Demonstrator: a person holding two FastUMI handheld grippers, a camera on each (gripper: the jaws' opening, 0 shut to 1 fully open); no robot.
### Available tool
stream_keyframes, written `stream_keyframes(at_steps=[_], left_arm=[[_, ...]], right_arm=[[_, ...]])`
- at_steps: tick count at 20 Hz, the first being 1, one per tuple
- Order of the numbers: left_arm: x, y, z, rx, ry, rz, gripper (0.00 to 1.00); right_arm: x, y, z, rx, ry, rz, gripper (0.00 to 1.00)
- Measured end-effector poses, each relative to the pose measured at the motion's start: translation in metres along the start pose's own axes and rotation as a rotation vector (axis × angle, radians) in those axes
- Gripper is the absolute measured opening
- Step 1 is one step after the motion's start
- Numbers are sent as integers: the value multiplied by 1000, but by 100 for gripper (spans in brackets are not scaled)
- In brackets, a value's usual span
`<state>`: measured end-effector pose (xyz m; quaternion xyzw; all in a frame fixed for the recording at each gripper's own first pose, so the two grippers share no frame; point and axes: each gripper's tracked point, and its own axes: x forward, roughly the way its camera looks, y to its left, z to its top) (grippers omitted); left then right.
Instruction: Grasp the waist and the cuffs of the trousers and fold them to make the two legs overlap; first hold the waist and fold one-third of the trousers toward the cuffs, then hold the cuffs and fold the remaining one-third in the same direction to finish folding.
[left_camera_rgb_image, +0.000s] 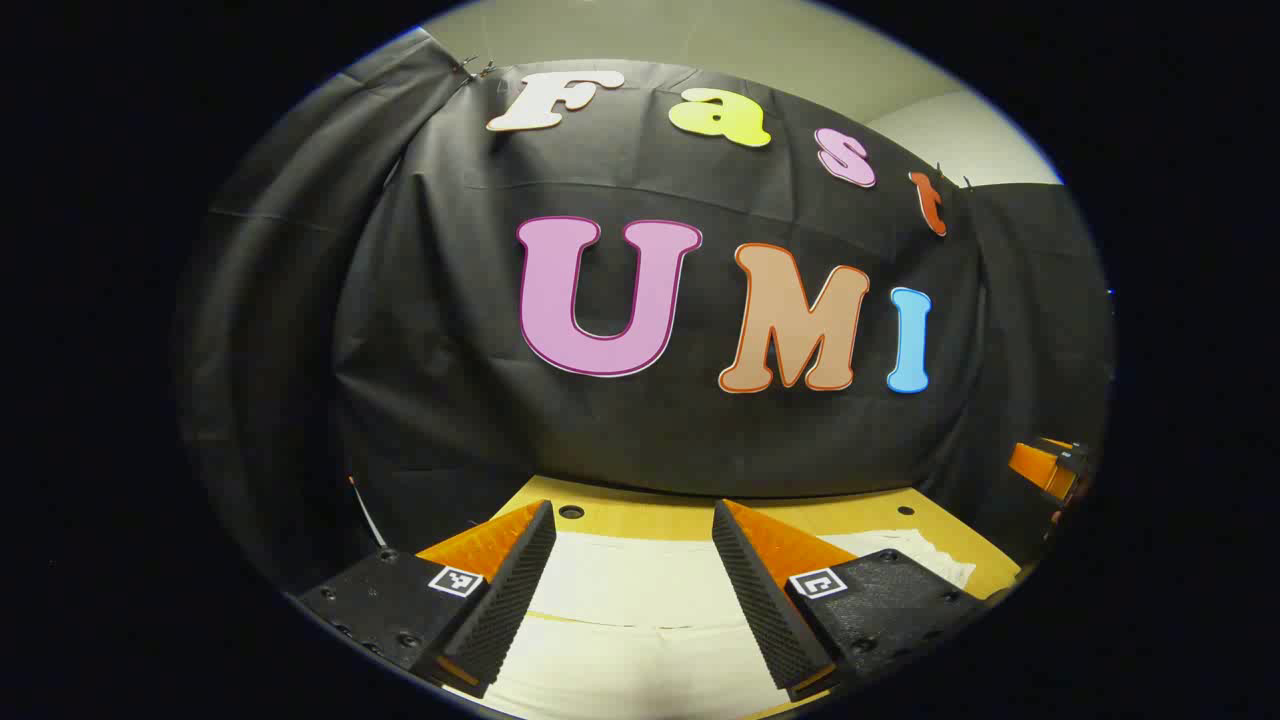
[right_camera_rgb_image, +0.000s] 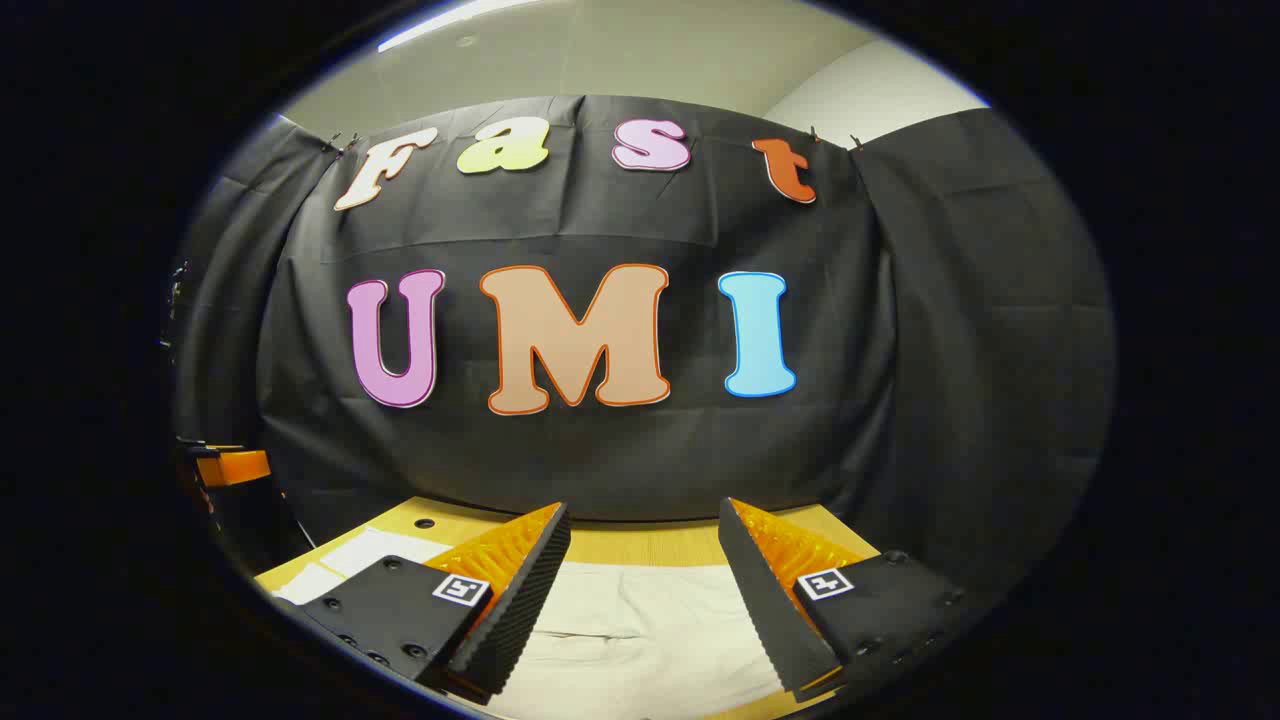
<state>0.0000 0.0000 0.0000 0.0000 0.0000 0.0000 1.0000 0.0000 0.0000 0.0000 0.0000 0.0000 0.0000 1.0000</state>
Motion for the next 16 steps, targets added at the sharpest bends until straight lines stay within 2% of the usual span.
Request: stream_keyframes(at_steps=[2, 8, 9, 10, 11, 15, 16], left_arm=[[1, -1, -1, -6, 8, 4, 92], [3, -2, -4, 12, 24, 8, 97], [3, -2, -5, 9, 31, 6, 95], [3, -4, -5, 5, 37, 1, 97], [3, -2, -6, 4, 41, -3, 95], [6, -5, -14, 20, 88, -26, 97], [6, -7, -14, 16, 100, -41, 95]], right_arm=[[-3, -4, -2, 1, -1, -5, 94], [-3, -5, -6, -4, 16, -3, 96], [-3, -5, -8, -5, 18, -2, 96], [-3, -4, -8, -6, 19, 1, 96], [-3, -3, -9, -9, 21, 3, 96], [-2, 0, -14, -15, 38, 11, 94], [-2, 2, -15, -19, 43, 17, 96]])
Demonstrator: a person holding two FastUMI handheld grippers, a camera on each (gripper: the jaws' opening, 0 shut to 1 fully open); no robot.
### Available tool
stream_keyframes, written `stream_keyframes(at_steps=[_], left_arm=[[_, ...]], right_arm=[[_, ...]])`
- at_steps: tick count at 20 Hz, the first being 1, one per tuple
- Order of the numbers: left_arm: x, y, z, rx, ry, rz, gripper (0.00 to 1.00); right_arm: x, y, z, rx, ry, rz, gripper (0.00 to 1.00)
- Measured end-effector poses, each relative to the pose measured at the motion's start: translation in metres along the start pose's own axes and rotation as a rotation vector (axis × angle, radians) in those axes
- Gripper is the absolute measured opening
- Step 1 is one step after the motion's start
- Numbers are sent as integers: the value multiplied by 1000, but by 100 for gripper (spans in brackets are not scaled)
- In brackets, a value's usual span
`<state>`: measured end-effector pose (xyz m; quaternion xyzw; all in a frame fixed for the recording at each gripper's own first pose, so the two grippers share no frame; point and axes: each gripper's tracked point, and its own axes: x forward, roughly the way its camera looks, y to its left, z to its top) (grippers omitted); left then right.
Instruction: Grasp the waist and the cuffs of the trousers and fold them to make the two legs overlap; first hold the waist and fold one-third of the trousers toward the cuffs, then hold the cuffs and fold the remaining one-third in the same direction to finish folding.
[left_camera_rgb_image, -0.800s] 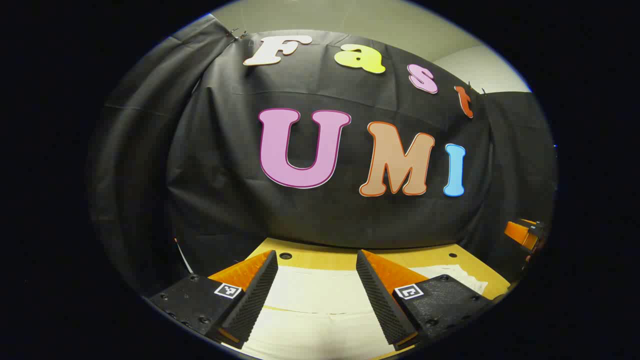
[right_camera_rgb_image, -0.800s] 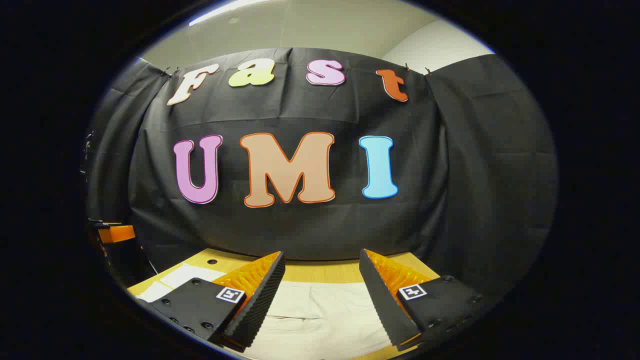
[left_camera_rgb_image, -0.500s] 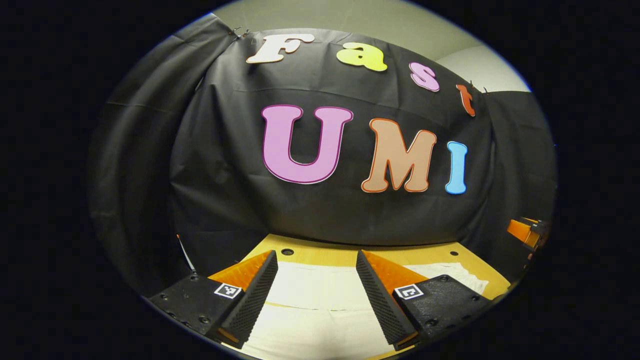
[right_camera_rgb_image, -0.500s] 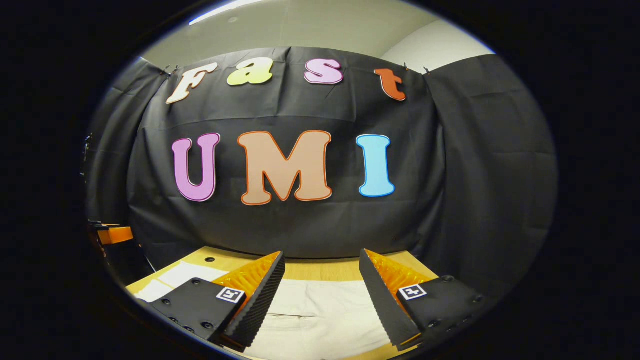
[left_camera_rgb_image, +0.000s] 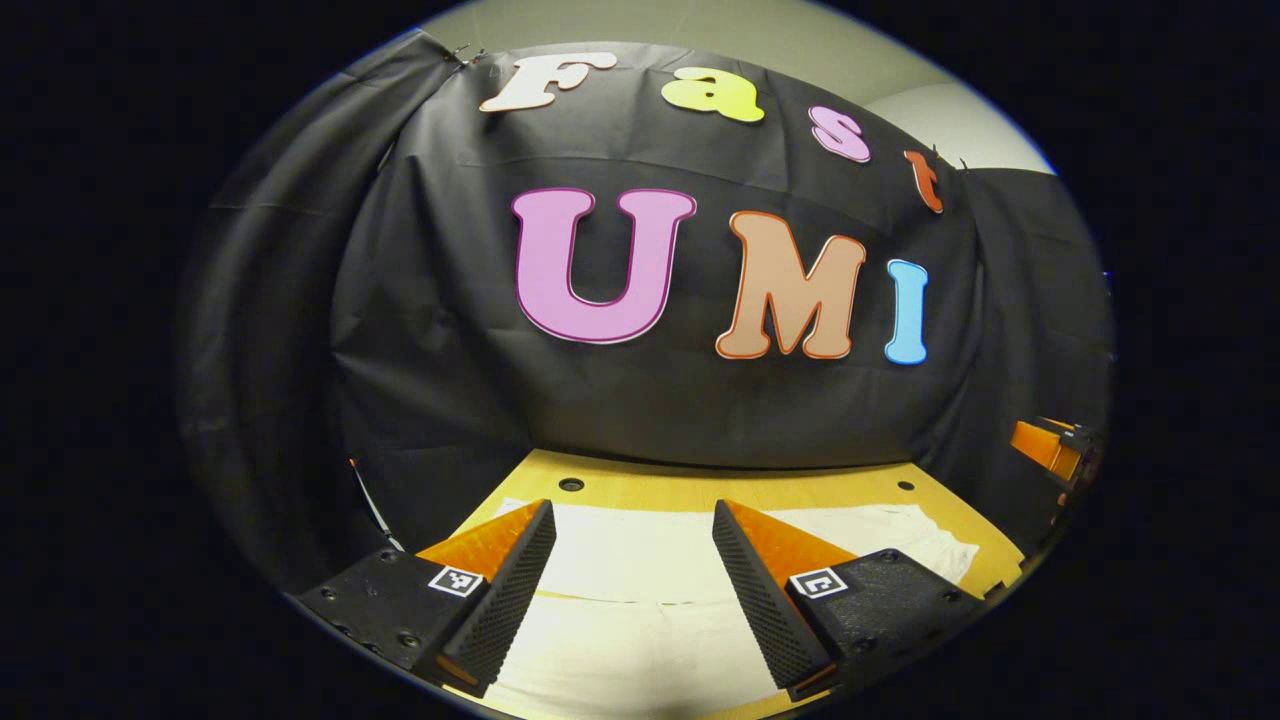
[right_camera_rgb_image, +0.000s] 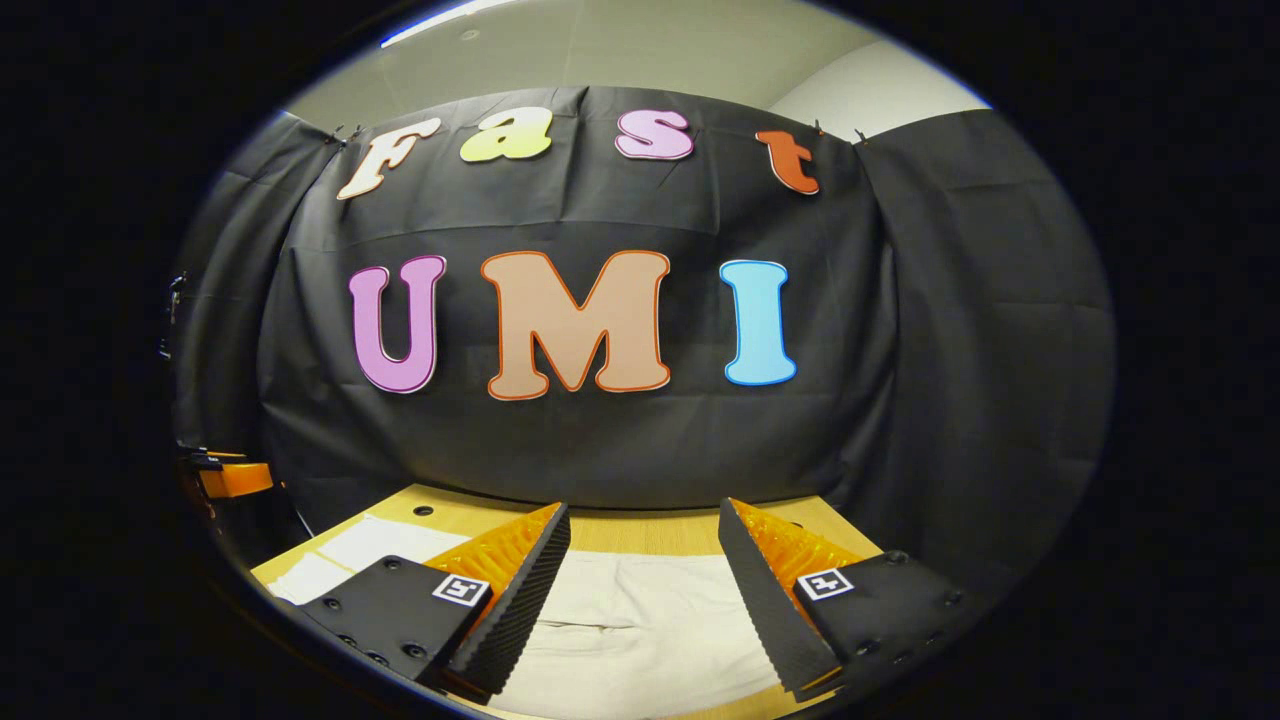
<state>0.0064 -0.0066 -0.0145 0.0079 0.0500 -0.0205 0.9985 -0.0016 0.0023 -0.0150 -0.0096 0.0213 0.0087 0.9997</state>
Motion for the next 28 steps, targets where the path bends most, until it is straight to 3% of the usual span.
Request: stream_keyframes(at_steps=[7, 11, 13, 19, 28], left_arm=[[1, 1, -28, 59, 98, -170, 95], [11, 11, -58, 205, 197, -294, 95], [11, 18, -81, 307, 259, -396, 96], [0, 54, -174, 519, 537, -574, 92], [-92, 87, -285, 716, 951, -834, 92]], right_arm=[[2, 19, -7, -12, 19, 19, 94], [0, 34, -12, -38, 28, 24, 96], [-3, 40, -16, -31, 40, 29, 94], [-17, 38, -33, -43, 80, -16, 96], [-34, 22, -52, -37, 137, -82, 96]])
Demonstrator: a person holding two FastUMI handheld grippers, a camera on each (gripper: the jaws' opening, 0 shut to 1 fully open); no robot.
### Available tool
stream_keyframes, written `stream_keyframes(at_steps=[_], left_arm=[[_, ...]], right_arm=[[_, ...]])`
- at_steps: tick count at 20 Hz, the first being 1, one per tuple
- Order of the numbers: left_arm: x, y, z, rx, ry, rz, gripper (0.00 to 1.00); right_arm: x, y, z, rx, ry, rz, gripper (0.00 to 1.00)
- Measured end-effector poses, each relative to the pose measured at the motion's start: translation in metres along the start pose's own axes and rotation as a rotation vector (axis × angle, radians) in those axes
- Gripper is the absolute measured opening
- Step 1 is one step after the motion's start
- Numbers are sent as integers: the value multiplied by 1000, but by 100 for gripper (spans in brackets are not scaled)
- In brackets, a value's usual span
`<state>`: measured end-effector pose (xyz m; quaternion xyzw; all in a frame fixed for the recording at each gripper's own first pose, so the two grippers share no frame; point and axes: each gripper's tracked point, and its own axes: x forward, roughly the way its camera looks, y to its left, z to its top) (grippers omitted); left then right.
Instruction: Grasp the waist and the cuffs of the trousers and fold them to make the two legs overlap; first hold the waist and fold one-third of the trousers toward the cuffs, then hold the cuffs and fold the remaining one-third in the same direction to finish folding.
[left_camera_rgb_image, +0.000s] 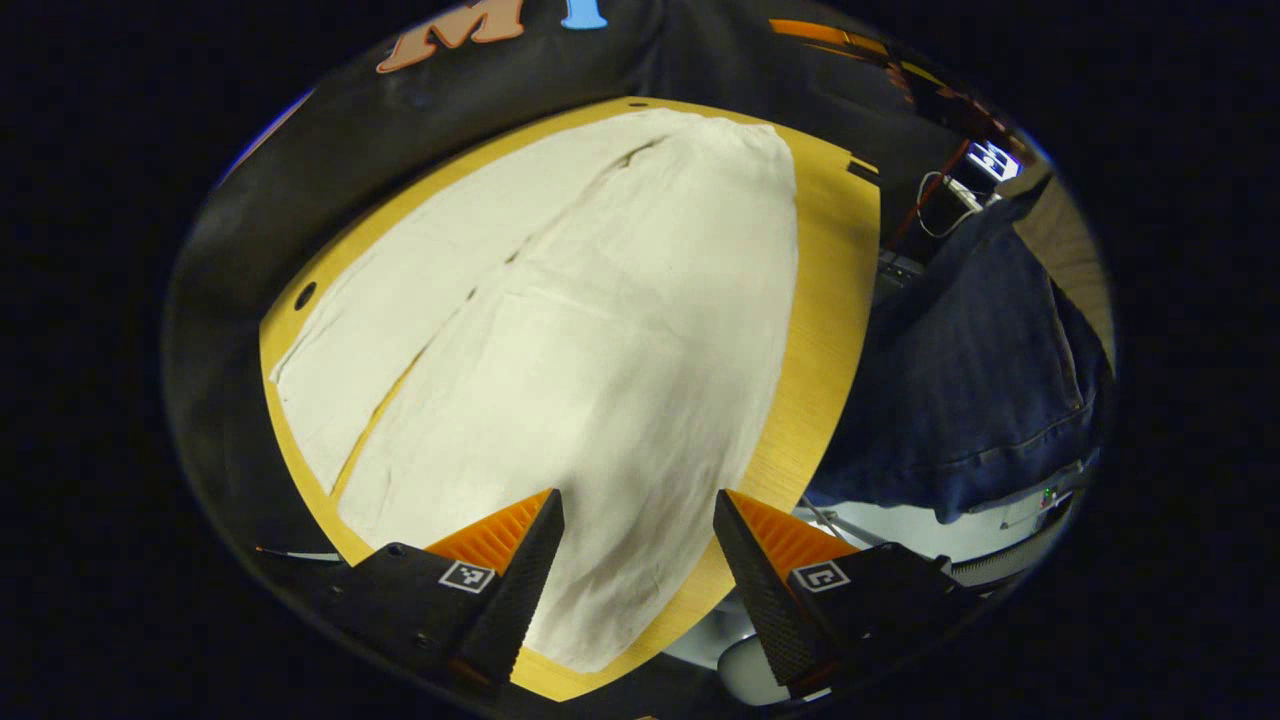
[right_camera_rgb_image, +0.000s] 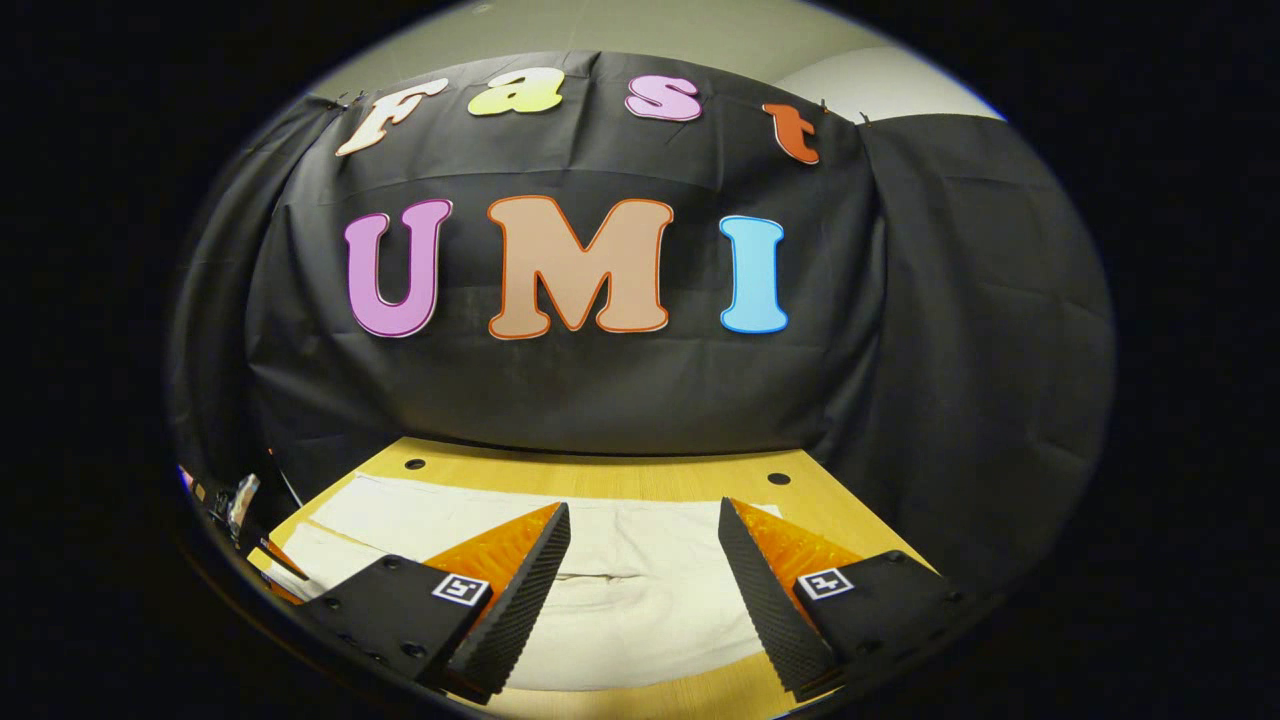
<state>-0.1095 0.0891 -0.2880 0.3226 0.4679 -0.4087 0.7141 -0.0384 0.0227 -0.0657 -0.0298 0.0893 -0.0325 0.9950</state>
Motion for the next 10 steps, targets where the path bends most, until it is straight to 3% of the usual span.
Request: stream_keyframes(at_steps=[7, 10], left_arm=[[1, 5, -32, 146, 160, -28, 89], [1, 6, -35, 156, 193, -31, 87]], right_arm=[[0, -7, -15, -1, 42, -5, 96], [5, -7, -14, 2, 41, 5, 96]])
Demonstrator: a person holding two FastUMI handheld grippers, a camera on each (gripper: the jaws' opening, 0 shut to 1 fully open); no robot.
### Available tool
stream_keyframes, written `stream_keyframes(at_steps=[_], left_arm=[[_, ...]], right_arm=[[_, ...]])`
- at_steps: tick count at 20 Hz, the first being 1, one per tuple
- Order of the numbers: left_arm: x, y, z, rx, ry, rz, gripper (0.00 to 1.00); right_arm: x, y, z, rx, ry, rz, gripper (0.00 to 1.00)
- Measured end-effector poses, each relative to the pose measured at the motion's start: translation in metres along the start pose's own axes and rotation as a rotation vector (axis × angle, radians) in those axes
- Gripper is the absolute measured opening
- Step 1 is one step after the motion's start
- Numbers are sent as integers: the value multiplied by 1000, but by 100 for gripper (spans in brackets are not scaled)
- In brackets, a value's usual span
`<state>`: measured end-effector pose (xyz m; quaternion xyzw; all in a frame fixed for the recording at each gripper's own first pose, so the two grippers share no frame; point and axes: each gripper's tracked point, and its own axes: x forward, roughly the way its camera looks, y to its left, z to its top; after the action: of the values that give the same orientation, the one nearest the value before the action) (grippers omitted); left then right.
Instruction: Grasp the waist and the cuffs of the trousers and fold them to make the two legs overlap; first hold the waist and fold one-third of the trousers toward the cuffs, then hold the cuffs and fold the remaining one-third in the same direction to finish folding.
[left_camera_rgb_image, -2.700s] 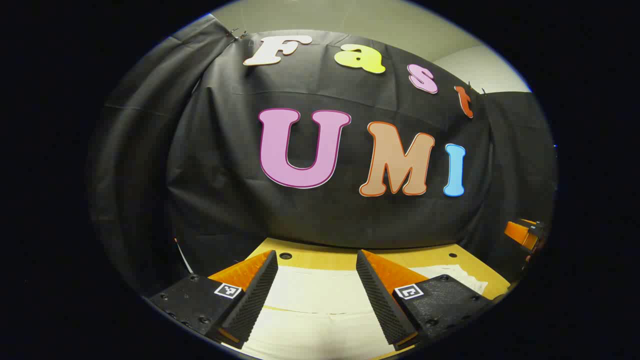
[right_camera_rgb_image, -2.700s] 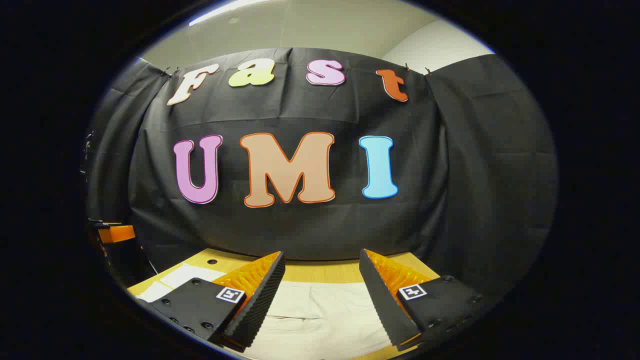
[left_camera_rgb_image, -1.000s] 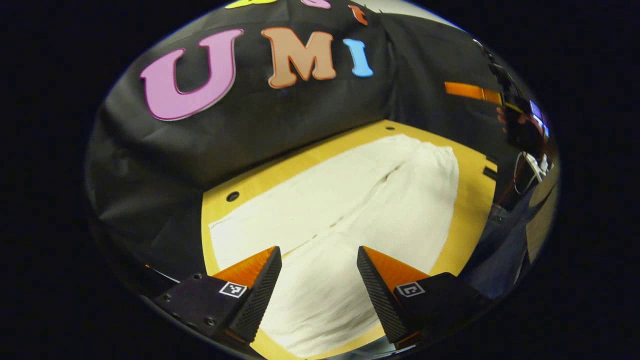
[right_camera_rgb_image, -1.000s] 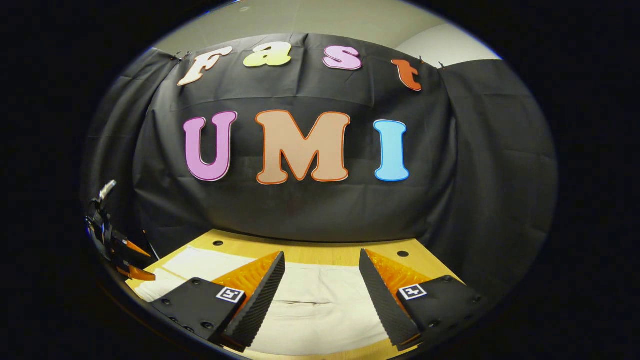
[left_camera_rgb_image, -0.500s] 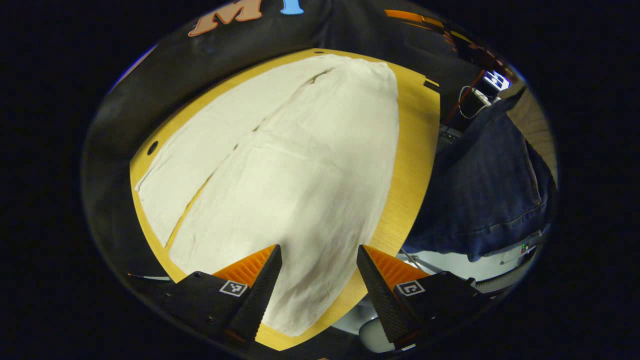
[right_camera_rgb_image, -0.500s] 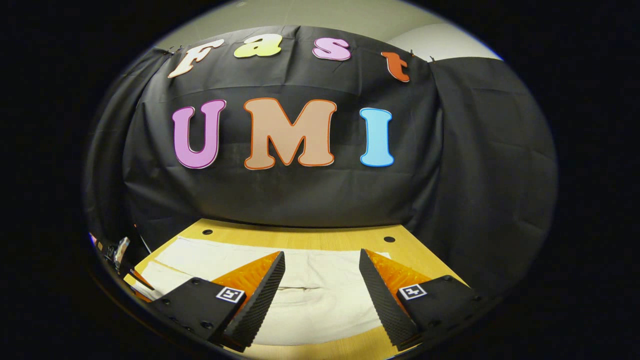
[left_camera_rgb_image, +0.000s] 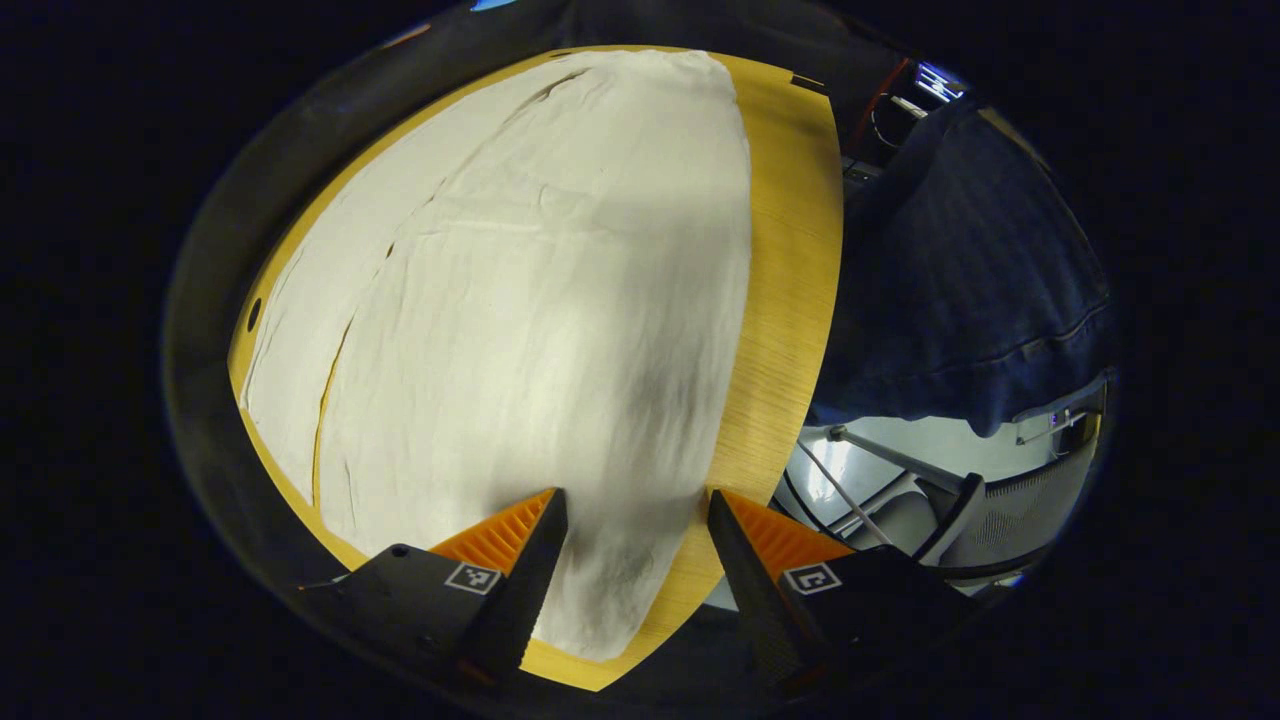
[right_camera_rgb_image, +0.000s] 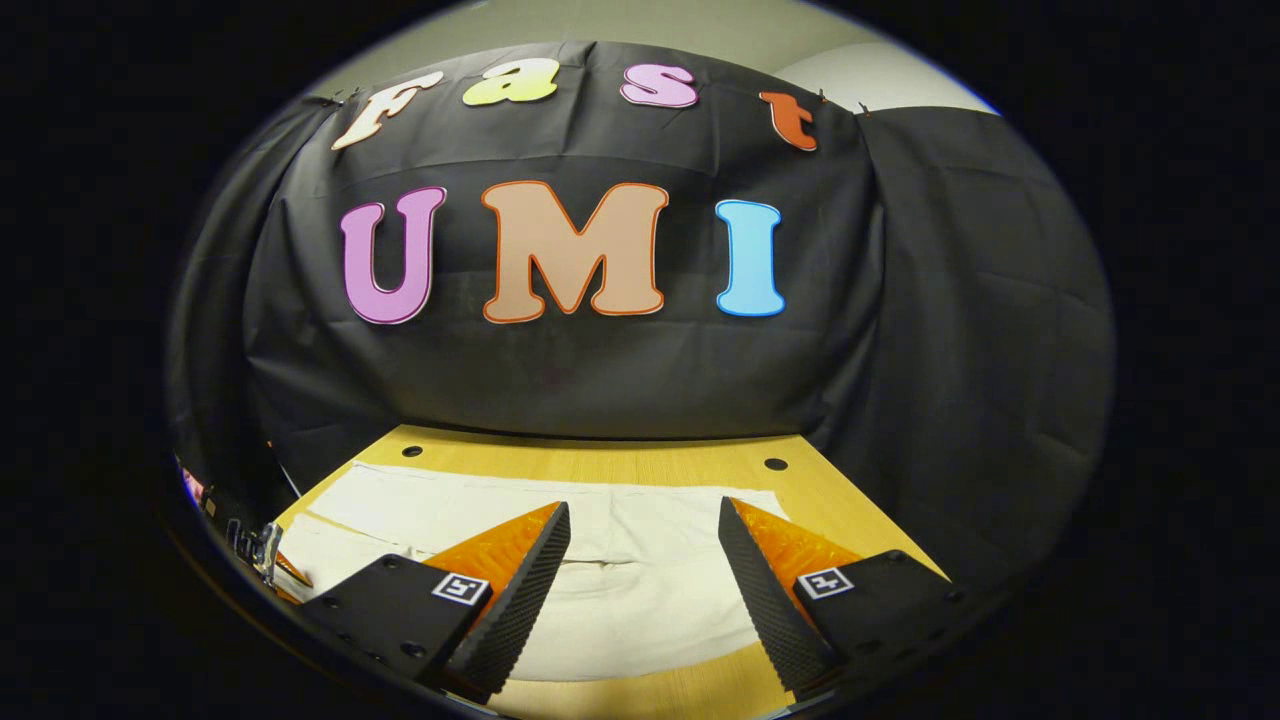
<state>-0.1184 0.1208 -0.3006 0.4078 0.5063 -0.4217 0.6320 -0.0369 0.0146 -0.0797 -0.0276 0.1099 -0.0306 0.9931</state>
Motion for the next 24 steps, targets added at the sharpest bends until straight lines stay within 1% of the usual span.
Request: stream_keyframes(at_steps=[1, 2, 3, 4, 5, 6, 7, 9, 10, 11, 12, 15, 16, 19, 22, 24], left_arm=[[-1, 0, 2, 3, 1, -1, 87], [0, 0, -1, 1, 12, -1, 86], [0, -1, 0, 15, 9, -2, 87], [2, 0, 1, 20, 6, -5, 86], [3, 0, 2, 12, 5, -2, 81], [6, 2, 8, 6, -8, 6, 66], [4, 4, 8, 1, -9, 22, 34], [4, 7, 7, -5, 7, 36, 12], [2, 7, 7, -8, 29, 25, 5], [2, 6, 6, -15, 34, 15, 1], [2, 5, 6, -16, 42, 7, 0], [2, 6, 6, -6, 64, 11, 0], [1, 7, 5, -4, 76, 15, 0], [2, 7, 5, -14, 104, 19, 0], [3, 6, 5, -16, 131, 28, 0], [3, 7, 7, -14, 144, 34, 0]], right_arm=[[2, 0, -1, -3, 6, 5, 94], [3, 0, -2, -8, 10, 12, 96], [3, 2, -2, -17, 15, 30, 94], [2, 5, -4, -27, 24, 55, 96], [2, 5, -6, -43, 36, 75, 96], [1, 4, -8, -62, 50, 99, 97], [0, 4, -10, -81, 62, 129, 97], [1, 5, -16, -106, 76, 156, 97], [1, 8, -22, -133, 92, 188, 97], [-1, 11, -33, -178, 111, 231, 97], [0, 9, -44, -238, 132, 280, 99], [3, -5, -74, -376, 203, 365, 99], [5, -18, -95, -471, 259, 419, 98], [1, -48, -139, -663, 402, 540, 99], [10, -80, -165, -814, 497, 614, 98], [23, -97, -185, -885, 552, 643, 97]])
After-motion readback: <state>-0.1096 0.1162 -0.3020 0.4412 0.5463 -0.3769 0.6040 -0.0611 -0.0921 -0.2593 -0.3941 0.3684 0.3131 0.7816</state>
